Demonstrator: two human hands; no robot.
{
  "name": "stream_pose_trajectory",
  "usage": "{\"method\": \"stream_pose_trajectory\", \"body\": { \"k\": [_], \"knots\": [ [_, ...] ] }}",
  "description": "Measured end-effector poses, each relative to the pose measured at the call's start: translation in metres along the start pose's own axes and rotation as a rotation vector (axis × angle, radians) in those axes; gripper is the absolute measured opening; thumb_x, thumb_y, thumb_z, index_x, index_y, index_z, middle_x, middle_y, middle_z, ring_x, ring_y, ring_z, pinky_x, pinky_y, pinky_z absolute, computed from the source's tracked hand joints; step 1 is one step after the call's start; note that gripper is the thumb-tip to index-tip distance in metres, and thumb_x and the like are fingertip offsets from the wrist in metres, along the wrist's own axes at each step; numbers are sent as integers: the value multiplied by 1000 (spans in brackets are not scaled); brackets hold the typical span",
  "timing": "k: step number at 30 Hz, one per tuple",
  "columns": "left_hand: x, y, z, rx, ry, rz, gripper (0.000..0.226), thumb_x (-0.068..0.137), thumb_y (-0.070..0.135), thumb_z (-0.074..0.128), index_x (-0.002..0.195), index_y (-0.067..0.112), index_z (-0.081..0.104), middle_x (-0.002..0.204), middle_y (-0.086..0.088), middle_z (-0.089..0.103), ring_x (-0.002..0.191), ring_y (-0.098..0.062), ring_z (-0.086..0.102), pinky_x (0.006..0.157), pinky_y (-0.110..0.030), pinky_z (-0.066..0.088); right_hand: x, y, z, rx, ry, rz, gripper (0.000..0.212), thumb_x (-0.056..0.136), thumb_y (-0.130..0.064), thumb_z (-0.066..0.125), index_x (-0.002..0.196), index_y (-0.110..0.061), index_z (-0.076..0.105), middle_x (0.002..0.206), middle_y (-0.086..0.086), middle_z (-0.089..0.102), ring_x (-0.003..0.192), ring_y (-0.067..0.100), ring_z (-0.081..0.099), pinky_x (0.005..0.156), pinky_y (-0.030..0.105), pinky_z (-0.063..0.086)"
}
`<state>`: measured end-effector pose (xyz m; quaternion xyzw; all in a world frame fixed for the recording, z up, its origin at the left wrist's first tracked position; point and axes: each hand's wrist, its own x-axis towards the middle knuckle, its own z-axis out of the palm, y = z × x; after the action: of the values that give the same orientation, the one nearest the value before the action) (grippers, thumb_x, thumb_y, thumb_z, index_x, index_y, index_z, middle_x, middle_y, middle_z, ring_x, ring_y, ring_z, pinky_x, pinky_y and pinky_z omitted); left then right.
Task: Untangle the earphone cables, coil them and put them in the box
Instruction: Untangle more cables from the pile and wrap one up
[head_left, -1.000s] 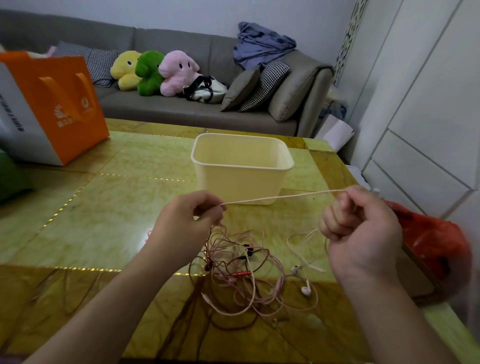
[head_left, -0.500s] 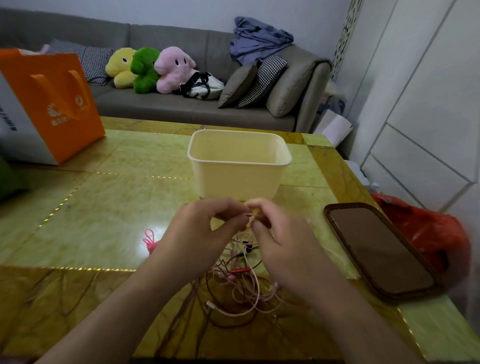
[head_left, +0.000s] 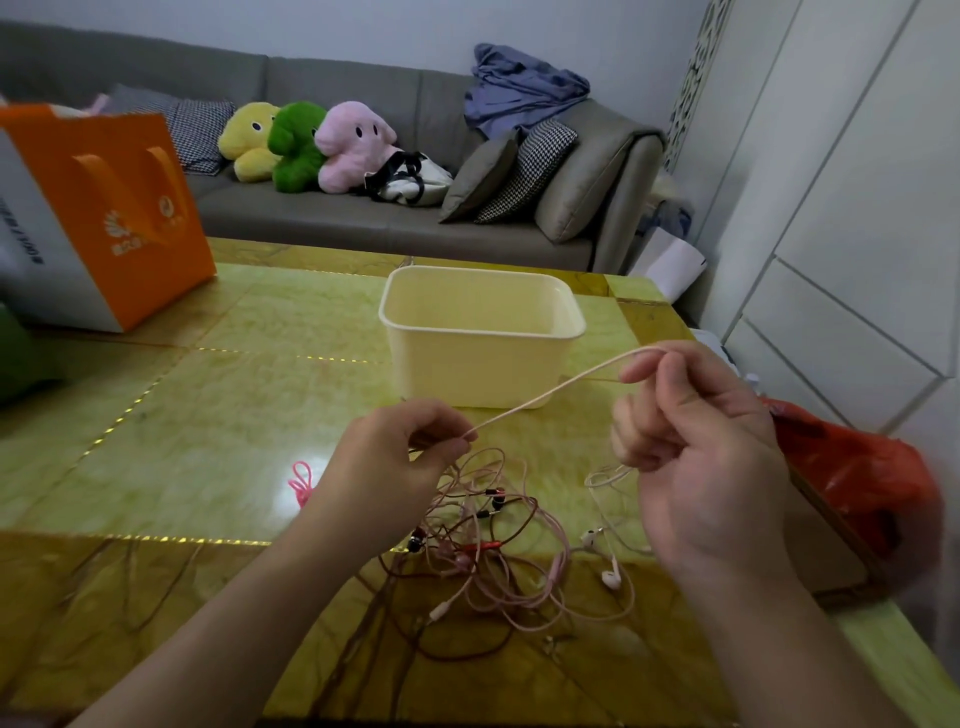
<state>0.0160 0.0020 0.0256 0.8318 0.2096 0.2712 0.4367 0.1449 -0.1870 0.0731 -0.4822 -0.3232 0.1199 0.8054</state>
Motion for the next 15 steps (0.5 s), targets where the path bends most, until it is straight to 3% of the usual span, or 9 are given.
{"method": "stream_pose_trajectory", "body": {
  "k": [1, 3, 4, 5, 7, 9, 10, 12, 15],
  "knots": [
    [-1, 2, 1, -13, 14, 1, 18, 92, 14, 79, 88, 32, 78, 83, 20, 77, 85, 0, 74, 77, -14, 52, 0, -1, -1, -84, 12, 43, 30, 109, -10, 46, 90, -3, 67, 57, 1, 34, 52, 19, 22, 49, 29, 19],
    [-1, 6, 2, -78, 37, 24, 19, 92, 11, 79, 89, 29, 79, 85, 17, 79, 88, -3, 75, 83, -19, 55, 2, 4, -6, -505, 77, 175, 24, 107, -8, 53, 95, -12, 73, 64, 5, 47, 55, 23, 33, 48, 28, 26],
    [-1, 8, 2, -119, 47, 44, 19, 91, 9, 79, 89, 28, 80, 86, 14, 80, 89, -5, 76, 86, -26, 57, 2, 8, -9, -758, 83, 253, 20, 103, -7, 58, 105, -20, 73, 77, 2, 59, 60, 18, 45, 48, 24, 32],
    [-1, 10, 2, -154, 59, 61, 18, 91, 9, 79, 90, 27, 80, 87, 12, 80, 91, -8, 76, 89, -31, 58, 1, 12, -8, -962, 76, 335, 31, 97, -6, 61, 120, -25, 69, 98, -2, 66, 74, 12, 56, 55, 20, 42],
    [-3, 14, 3, -194, 78, 77, 17, 91, 10, 80, 90, 28, 81, 87, 10, 80, 92, -10, 76, 89, -36, 58, -2, 17, -2, -1123, 38, 358, 70, 86, -4, 67, 149, -29, 47, 141, -5, 49, 125, 12, 54, 92, 25, 52],
    [-5, 18, 5, -229, 81, 75, 19, 90, 10, 81, 91, 29, 82, 87, 8, 80, 89, -11, 76, 85, -35, 58, -8, 15, 10, -1141, -7, 218, 94, 83, -1, 70, 162, -27, 25, 158, -9, 27, 150, 14, 29, 118, 30, 35],
    [-6, 19, 6, -260, 78, 68, 20, 90, 9, 81, 91, 29, 82, 85, 6, 80, 85, -12, 76, 80, -35, 57, -11, 14, 17, -1153, -20, 103, 98, 82, 0, 70, 163, -24, 21, 160, -9, 22, 153, 14, 23, 123, 31, 29],
    [-6, 23, 7, -335, 79, 47, 18, 89, 8, 81, 91, 27, 83, 81, 1, 80, 75, -21, 74, 69, -39, 55, -17, 15, 28, -1167, 14, -161, 87, 79, 3, 73, 154, -14, 33, 154, 2, 28, 151, 21, 29, 126, 38, 33],
    [-5, 26, 6, -438, 106, 25, 14, 87, 5, 81, 93, 17, 83, 80, -8, 80, 78, -33, 76, 78, -45, 62, -26, 23, 38, -1114, 73, -437, 47, 77, 5, 75, 117, -5, 52, 123, 9, 45, 120, 28, 49, 102, 48, 48]
  ]
}}
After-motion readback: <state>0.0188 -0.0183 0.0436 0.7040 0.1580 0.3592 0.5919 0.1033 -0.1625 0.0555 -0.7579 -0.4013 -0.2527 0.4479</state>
